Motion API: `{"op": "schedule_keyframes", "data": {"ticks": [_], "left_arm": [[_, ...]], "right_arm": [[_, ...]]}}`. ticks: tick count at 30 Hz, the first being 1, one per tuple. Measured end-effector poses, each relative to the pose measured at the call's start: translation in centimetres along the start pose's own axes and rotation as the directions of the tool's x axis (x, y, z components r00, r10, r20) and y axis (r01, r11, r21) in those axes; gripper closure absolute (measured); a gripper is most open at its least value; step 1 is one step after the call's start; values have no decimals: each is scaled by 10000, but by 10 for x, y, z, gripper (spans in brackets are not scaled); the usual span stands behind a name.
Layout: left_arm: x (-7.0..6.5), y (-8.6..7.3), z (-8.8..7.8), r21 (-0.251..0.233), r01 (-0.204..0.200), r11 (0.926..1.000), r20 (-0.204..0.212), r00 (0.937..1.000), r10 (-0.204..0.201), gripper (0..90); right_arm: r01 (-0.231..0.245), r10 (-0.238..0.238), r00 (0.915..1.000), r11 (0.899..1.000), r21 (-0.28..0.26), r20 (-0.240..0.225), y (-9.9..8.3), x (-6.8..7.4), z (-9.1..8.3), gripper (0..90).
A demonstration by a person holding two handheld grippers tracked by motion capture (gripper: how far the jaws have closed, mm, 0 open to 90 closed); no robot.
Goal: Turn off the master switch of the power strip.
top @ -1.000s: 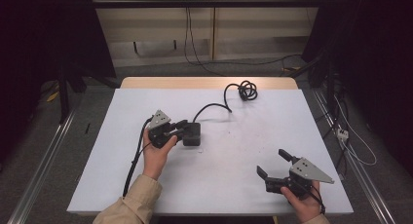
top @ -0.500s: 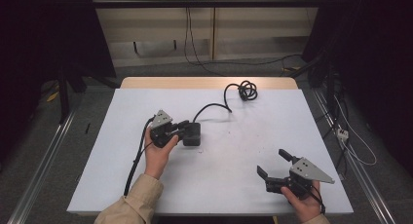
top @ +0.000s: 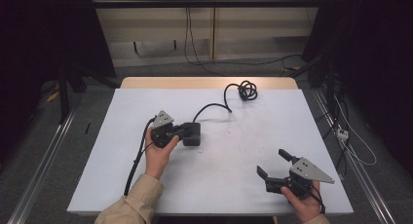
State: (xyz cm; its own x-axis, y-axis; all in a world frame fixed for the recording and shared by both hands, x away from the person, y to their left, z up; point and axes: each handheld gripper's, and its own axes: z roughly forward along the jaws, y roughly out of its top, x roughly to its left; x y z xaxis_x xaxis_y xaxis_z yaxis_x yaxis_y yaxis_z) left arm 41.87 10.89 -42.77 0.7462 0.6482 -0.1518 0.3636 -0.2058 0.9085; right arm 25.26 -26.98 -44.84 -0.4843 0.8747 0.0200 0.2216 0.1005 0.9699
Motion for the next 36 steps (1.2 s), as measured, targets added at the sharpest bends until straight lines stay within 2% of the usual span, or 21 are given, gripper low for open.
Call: {"op": "schedule_keyframes", "data": {"ticks": [9,22,36], "left_arm": [[-1,-1,1,218,8,9998,14,10000,-8,900],[-1,-2,1,510,-31,9987,59,10000,28,900],[-1,-3,4,608,-22,9981,-8,10000,22,900]], "right_arm": [[6,-7,10000,10000,-5,-11,0,0,0,37],[36,-36,10000,10000,-11,-14,0,0,0,37],[40,-40,10000,10000,4,-11,0,0,0,37]]}}
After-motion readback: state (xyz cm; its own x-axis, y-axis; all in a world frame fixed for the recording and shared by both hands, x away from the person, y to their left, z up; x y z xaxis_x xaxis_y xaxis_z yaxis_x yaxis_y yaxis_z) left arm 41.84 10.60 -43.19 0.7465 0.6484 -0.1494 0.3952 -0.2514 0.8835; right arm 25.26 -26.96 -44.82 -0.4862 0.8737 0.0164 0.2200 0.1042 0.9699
